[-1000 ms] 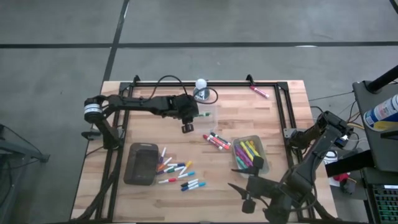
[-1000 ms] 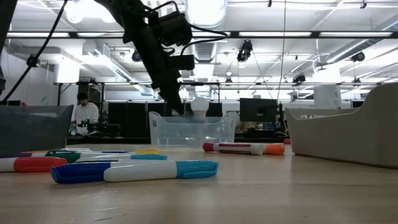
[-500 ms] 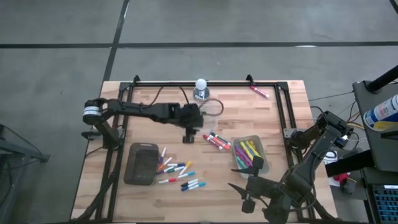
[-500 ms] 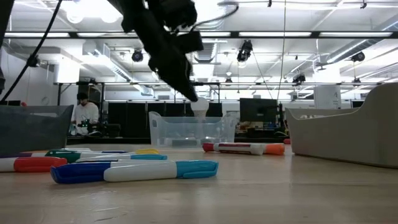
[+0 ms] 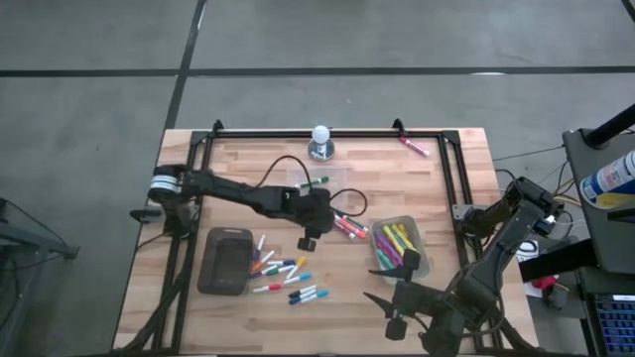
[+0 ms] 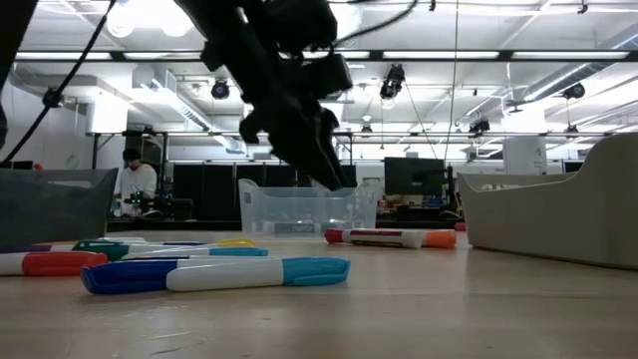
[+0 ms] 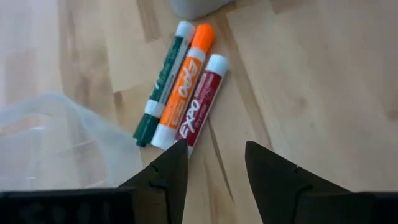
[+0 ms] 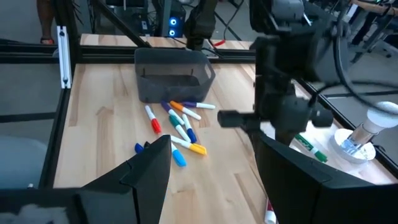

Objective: Pick & Place Markers
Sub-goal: Put the red dry erase marker into the transparent bin

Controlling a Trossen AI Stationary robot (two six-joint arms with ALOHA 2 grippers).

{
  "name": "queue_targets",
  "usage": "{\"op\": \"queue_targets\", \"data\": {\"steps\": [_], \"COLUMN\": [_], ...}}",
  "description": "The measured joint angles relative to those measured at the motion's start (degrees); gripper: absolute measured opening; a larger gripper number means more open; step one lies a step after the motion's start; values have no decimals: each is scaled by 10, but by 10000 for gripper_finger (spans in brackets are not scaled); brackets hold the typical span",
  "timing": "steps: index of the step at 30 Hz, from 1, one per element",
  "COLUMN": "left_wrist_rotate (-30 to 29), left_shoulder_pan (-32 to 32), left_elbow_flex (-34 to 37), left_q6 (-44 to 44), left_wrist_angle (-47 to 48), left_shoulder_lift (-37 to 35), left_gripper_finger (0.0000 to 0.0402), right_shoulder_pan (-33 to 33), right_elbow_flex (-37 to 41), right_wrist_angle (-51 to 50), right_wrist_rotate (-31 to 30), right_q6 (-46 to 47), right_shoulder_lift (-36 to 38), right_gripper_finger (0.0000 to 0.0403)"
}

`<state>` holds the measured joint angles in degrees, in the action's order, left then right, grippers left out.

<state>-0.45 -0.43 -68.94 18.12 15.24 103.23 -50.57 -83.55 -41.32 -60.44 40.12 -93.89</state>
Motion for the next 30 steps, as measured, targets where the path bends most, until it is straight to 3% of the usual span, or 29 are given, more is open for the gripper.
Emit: {"op": "queue_targets", "data": {"steps": [17,26,30], "left_wrist_rotate": [2,37,64], "left_shoulder_pan": [2,8,6], "left_elbow_flex": [-105,-112,-111], "left_q6": [15,-4,-29], "left_wrist_angle": [45,63,80], "left_shoulder_lift": [127,148,142], "left_gripper_finger": [153,151,130], "right_shoulder_pan": [0,0,0], "right_elbow_flex": [2,2,2], "right_wrist_angle": [-1,-1,0], "right_wrist_rotate": [0,-1,-1], "right_q6": [-2,-2,-2], "right_shoulder_lift": [0,0,0], "right_gripper_finger": [224,224,224]}}
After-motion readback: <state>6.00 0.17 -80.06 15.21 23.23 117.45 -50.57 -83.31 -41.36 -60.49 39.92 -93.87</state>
